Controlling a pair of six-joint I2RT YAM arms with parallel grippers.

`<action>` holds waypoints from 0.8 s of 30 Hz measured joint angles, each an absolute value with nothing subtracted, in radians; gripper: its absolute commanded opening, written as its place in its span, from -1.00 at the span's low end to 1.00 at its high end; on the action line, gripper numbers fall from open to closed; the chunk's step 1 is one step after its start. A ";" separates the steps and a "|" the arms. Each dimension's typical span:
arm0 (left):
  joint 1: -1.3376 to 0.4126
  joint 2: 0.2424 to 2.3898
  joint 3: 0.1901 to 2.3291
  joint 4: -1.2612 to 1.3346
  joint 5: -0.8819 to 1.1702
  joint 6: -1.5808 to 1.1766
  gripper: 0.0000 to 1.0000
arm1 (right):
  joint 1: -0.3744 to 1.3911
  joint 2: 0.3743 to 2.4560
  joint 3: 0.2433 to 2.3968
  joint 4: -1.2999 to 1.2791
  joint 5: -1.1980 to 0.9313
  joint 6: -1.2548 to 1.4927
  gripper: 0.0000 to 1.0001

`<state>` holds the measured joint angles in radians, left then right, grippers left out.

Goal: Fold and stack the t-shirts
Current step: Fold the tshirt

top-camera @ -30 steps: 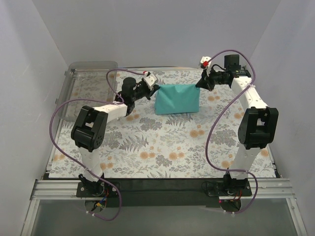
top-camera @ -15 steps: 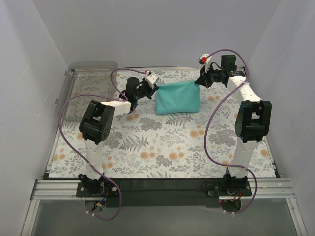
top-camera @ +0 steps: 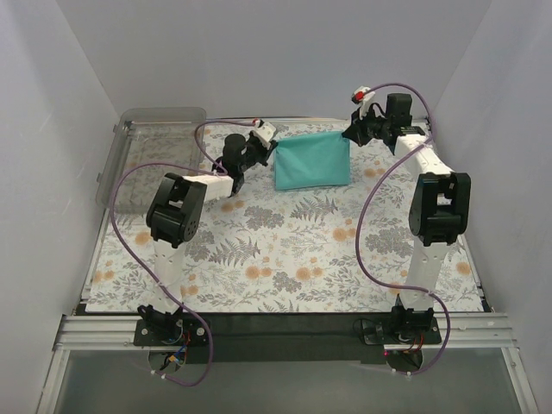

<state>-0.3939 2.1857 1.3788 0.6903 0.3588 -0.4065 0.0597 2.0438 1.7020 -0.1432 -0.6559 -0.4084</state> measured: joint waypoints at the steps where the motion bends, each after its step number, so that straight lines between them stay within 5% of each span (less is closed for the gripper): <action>1: -0.394 2.197 1.384 0.692 0.349 -0.408 -1.00 | 0.060 2.054 1.702 -0.133 -0.651 -0.397 -0.97; 14: -0.393 2.209 1.328 0.785 0.331 -0.427 -1.00 | 0.070 2.059 1.642 -0.075 -0.680 -0.398 -0.97; 24: -0.398 1.752 0.925 0.786 0.580 -0.463 -1.00 | 0.058 1.726 1.346 -0.195 -0.849 -0.604 -0.97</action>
